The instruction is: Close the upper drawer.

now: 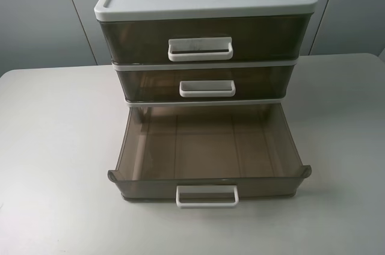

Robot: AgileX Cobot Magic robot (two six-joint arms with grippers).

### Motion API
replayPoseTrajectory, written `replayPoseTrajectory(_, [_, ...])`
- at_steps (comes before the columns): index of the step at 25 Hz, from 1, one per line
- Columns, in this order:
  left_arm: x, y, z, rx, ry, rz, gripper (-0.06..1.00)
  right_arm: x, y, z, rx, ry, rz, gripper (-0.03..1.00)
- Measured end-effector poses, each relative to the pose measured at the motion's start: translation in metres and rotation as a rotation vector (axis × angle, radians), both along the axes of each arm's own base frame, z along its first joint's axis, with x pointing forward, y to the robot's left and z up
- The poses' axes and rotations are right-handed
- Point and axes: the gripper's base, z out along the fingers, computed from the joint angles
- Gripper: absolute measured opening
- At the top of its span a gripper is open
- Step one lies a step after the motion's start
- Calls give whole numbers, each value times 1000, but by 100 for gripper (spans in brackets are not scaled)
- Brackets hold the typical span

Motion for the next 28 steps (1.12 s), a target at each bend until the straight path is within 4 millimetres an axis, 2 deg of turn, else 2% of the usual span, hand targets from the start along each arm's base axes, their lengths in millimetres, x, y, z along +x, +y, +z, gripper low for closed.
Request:
replayPoseTrajectory(5, [0, 0, 0, 0, 0, 0, 74, -18, -4, 0, 14, -120, -26, 70])
replayPoseTrajectory(28, [0, 0, 0, 2, 0, 1, 74, -19, -6, 0, 8, -129, -39, 70])
